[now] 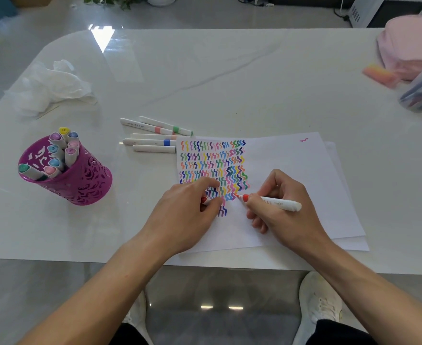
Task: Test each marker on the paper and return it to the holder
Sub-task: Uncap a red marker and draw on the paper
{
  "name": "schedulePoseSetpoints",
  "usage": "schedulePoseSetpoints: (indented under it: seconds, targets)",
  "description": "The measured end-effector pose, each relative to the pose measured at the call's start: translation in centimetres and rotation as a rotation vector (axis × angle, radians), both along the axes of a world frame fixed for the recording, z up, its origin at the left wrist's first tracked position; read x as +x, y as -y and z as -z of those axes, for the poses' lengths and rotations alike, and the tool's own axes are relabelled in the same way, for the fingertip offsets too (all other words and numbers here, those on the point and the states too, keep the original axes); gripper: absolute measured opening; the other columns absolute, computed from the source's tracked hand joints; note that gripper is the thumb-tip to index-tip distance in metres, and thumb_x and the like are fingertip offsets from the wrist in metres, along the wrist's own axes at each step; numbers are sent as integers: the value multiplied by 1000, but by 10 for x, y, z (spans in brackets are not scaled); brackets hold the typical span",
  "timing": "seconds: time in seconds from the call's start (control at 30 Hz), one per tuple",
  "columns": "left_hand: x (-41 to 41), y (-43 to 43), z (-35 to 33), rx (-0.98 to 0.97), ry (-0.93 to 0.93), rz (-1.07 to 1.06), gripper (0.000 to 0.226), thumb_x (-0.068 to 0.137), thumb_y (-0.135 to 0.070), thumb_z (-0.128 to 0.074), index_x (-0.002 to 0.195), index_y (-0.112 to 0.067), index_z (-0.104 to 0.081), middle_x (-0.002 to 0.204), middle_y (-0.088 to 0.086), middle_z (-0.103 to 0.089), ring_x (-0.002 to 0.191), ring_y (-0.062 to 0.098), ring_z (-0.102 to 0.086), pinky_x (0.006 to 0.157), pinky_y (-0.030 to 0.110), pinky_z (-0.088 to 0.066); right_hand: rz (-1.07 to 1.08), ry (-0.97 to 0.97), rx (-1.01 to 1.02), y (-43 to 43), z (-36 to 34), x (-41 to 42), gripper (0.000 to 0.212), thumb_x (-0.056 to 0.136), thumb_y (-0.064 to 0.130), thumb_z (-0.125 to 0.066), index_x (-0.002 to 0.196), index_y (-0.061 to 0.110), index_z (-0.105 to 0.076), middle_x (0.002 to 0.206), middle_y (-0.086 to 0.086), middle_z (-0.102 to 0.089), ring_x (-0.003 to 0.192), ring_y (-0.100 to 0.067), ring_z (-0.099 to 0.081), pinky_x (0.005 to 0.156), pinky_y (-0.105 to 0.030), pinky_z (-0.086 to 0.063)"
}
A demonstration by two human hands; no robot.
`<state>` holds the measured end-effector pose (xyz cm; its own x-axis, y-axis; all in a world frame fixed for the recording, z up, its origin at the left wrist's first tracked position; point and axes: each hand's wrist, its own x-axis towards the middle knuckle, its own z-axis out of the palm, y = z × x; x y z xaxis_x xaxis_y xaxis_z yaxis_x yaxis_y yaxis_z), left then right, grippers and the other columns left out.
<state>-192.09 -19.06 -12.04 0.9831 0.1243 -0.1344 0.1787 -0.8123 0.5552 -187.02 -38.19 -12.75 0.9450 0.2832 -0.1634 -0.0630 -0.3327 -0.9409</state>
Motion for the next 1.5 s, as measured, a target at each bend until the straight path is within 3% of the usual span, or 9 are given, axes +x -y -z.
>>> schedulePoseSetpoints:
  seconds: [0.27,0.47,0.73,0.8,0.9,1.03,1.23,1.4,1.5]
  targets:
    - [0,-1,3,-8,3,-4,35,99,-45,-53,132,-35,-55,80,-19,-51,73,5,-54,65,21,-43,-45,-4,9,0,1,-1,25,87,8,-75,78,4,-52,62,-12,-71,52,-20,-67,47,-27,-49]
    - [-1,-5,2,-22,4,14,32,99,-45,-52,130,-35,-57,77,-19,-53,72,4,-54,59,18,-37,14,-2,150,3,-1,3,22,91,0,-67,80,6,-49,64,-16,-70,50,-29,-62,46,-33,-47]
    - [-3,-9,0,-58,41,2,20,96,-46,-57,115,-41,-57,96,-17,-62,78,1,-59,65,15,-47,25,50,252,4,-7,1,19,94,6,-69,88,9,-51,67,-15,-69,53,-30,-63,47,-35,-48]
    - [-3,-9,-3,-112,79,-25,19,94,-44,-62,112,-41,-60,92,-20,-60,76,2,-57,62,10,-41,8,71,258,4,-7,1,15,95,5,-69,92,9,-55,70,-14,-70,56,-29,-64,49,-36,-50]
    - [-4,-10,-6,-182,109,-68,18,92,-36,-68,109,-37,-65,86,-26,-59,79,4,-56,61,10,-43,-16,96,261,3,-8,1,9,93,5,-72,96,8,-64,74,-14,-71,60,-28,-67,52,-34,-52]
    - [-3,-11,-3,-287,91,-127,15,92,-29,-70,102,-39,-69,85,-29,-64,80,7,-59,67,20,-53,-46,111,266,1,-11,1,8,92,6,-74,99,9,-71,77,-10,-73,64,-28,-70,55,-33,-55]
    - [-3,-11,-4,-441,85,-135,10,94,-29,-67,102,-32,-73,92,-9,-73,88,20,-68,77,45,-58,-65,68,322,-2,-13,1,16,92,18,-61,95,13,-76,79,-11,-75,66,-26,-70,56,-32,-56]
    - [-4,-10,-5,-476,71,-106,9,95,-28,-67,100,-31,-73,92,-3,-74,88,27,-67,77,51,-55,-67,55,330,-1,-11,1,5,100,2,-61,102,3,-65,80,-12,-76,66,-28,-71,56,-34,-57]
    - [-5,-9,-6,-481,69,-88,9,95,-27,-67,101,-32,-73,91,-4,-74,84,28,-66,75,52,-54,-74,55,344,-2,-12,0,4,97,9,-65,95,5,-63,81,-14,-76,66,-28,-71,56,-35,-57]
